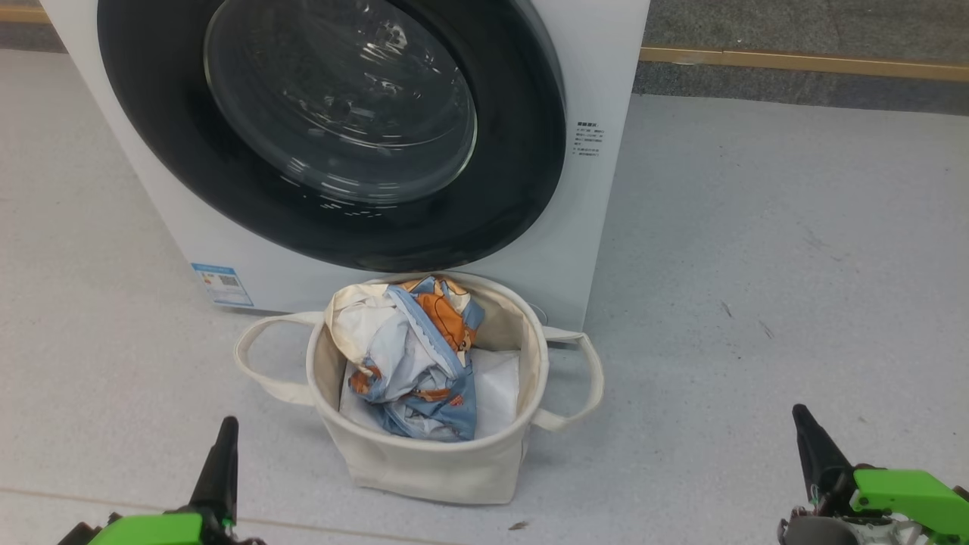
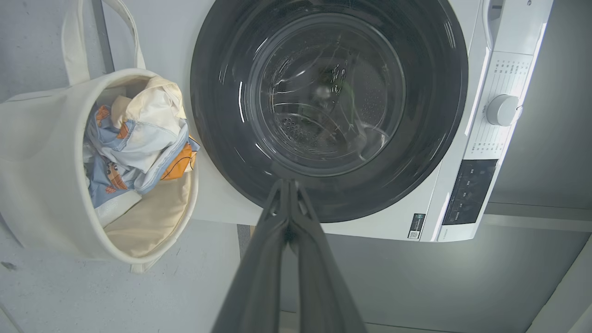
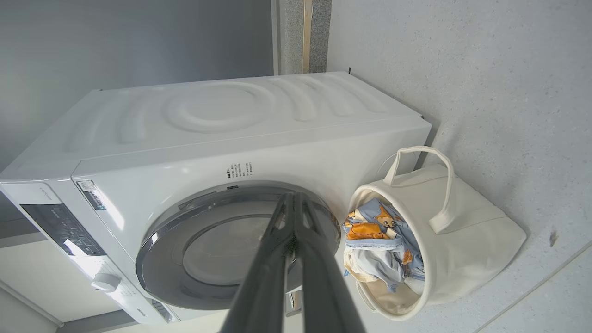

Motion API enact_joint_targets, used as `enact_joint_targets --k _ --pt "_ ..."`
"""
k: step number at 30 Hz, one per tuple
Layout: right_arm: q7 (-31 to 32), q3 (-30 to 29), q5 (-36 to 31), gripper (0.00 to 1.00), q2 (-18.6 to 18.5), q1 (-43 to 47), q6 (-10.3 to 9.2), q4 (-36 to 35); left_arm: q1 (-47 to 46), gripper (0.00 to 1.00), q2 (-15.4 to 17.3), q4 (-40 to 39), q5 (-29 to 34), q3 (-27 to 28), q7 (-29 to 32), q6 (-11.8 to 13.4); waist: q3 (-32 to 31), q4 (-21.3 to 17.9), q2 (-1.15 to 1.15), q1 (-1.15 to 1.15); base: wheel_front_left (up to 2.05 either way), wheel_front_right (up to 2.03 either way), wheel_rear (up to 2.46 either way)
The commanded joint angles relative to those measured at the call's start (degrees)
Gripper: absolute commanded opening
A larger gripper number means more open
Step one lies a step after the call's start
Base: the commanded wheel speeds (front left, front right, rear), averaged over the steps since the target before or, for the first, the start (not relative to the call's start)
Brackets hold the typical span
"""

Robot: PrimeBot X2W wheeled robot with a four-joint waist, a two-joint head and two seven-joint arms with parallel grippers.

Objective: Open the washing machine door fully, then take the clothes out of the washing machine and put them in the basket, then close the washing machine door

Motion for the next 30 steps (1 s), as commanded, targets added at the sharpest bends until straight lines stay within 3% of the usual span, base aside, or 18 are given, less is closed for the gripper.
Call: enact_joint_targets --k 1,30 --pt "0.42 0.95 0.23 0.00 -0.84 -2.83 0.01 -1.75 -2.47 0.00 0.22 -1.50 -0.20 2.22 0.50 -0.40 0.00 0.00 0.00 0.00 0.00 0.00 0.00" --pt "0.70 0.61 -0.05 0.00 -0.60 -2.86 0.01 -1.73 -2.50 0.00 -0.05 -1.49 0.13 2.62 0.81 -0.40 0.00 0.00 0.00 0.00 0.00 0.00 0.00"
